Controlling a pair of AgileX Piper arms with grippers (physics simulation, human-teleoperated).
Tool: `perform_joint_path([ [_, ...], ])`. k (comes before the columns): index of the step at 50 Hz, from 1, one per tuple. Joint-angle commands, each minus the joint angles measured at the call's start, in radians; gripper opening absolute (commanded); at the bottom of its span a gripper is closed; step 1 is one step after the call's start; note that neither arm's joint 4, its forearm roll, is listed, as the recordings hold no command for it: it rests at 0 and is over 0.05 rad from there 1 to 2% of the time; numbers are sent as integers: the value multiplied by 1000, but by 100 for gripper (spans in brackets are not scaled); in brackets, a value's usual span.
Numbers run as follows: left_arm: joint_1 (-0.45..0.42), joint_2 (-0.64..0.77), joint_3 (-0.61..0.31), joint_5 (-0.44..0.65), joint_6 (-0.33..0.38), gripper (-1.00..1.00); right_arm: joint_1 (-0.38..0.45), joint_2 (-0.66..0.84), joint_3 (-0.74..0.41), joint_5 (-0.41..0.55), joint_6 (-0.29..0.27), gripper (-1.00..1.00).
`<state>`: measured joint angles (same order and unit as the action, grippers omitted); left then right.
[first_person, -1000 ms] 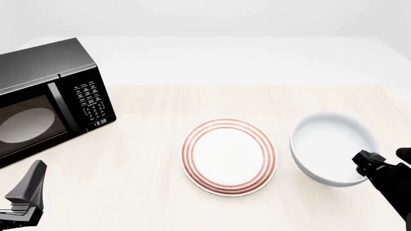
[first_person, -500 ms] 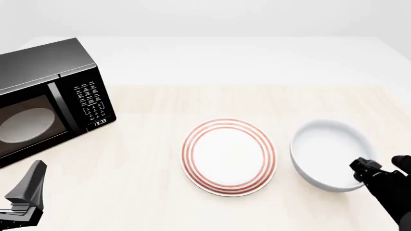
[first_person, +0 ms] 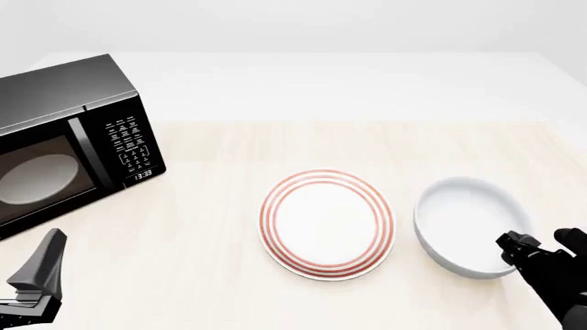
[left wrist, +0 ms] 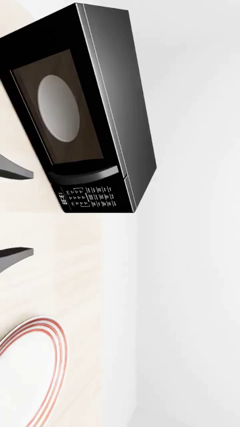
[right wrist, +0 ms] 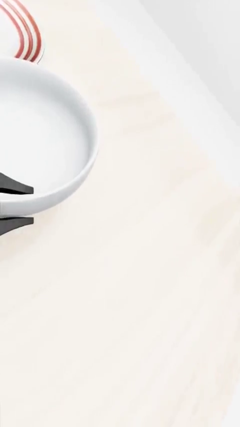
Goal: Put the white bowl to the right of the plate.
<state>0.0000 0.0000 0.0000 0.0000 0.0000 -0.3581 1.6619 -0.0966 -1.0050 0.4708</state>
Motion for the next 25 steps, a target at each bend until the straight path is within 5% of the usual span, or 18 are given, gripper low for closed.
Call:
perform_joint_path([
  [1,0,0,0,0,0,100,7,51,-13,-1,-40,-100],
  [16,0,0,0,0,0,100,11,56,-25,9,-46,-100],
  [17,0,0,0,0,0,100,12,36,-24,23,-48,100],
  [25,0,0,0,0,0,100,12,-151,-6,155,-57,100],
])
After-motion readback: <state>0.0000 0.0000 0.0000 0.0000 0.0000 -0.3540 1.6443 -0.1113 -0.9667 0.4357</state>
